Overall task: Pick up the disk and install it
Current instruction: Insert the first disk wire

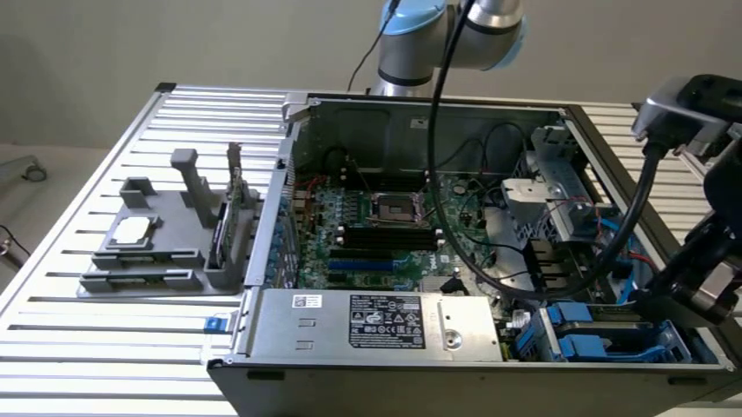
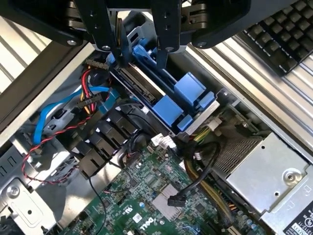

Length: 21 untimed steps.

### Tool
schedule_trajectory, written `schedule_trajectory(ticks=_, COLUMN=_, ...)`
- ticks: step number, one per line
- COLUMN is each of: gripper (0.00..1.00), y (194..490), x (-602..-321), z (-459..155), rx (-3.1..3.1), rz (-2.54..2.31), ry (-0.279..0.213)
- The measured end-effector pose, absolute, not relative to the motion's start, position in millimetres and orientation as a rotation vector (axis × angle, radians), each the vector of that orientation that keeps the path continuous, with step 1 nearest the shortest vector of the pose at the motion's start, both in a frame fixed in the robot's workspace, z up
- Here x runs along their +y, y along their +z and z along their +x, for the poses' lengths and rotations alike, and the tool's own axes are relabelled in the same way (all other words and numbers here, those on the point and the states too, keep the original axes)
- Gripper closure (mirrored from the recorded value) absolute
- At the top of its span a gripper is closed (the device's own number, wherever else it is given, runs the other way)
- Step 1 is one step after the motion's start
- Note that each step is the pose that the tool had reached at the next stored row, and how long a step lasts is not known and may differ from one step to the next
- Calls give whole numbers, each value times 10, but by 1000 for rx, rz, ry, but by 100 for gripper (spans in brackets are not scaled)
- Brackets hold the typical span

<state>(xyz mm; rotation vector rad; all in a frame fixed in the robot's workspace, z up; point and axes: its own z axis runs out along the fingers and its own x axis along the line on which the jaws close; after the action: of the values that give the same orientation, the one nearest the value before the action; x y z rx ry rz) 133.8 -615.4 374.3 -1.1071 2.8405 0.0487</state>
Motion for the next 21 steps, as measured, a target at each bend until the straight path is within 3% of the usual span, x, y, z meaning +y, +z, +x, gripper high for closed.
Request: schedule_trajectory(ticks=21, gripper=63, y=3734, x=-6154, z=1338, rx=2994, rz=-556, ry=22)
